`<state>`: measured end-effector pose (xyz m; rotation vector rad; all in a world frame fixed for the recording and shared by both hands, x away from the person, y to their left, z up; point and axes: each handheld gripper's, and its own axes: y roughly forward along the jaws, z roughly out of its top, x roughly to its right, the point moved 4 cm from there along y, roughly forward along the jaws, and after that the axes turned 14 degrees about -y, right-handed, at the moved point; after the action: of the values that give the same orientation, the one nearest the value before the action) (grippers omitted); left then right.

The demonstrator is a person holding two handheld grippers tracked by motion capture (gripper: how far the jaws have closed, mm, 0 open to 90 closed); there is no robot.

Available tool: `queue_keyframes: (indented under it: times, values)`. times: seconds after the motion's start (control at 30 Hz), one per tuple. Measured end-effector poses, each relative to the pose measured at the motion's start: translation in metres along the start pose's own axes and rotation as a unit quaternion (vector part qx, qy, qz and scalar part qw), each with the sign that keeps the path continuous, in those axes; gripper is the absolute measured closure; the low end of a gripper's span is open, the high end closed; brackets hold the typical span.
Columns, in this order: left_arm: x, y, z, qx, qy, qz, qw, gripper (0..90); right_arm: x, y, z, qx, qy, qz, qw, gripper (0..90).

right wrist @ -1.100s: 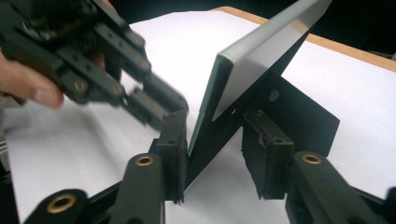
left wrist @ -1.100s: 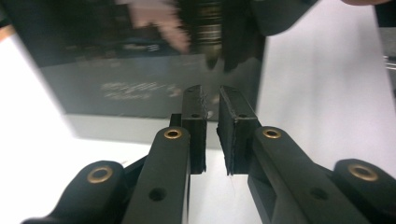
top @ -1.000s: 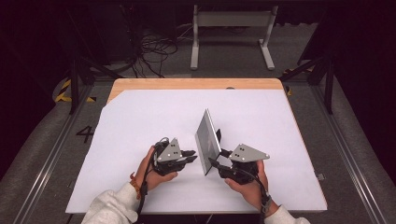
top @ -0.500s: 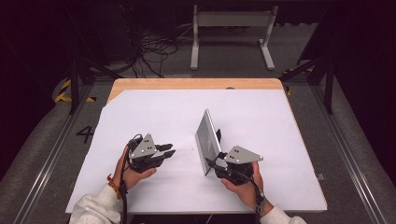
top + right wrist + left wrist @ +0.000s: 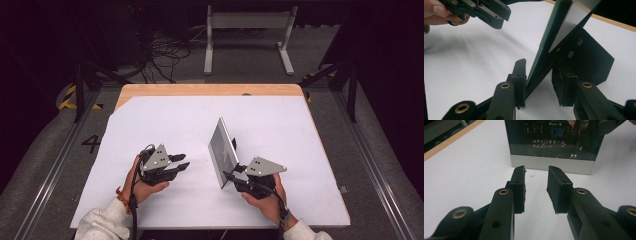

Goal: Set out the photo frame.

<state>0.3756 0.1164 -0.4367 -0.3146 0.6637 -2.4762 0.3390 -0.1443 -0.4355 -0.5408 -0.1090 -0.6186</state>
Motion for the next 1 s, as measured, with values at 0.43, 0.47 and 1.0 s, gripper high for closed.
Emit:
queue_keyframes:
  times: [0.43,0.47,1.0]
  values:
    - [0.0,-0.003,0.0,0.0,0.004,0.001,1.0,67.9,0.004,-0.006,-0.001,-0.008,-0.009,-0.004,0.9999,65.6]
    - [0.001,-0.002,0.0,0.0,0.006,0.0,1.0,68.5,0.003,-0.005,-0.002,-0.006,-0.008,-0.011,0.9999,63.3]
    - [0.002,0.002,-0.002,-0.007,0.007,-0.006,0.9999,68.8,0.002,0.008,-0.008,-0.008,0.004,-0.008,0.9999,63.4]
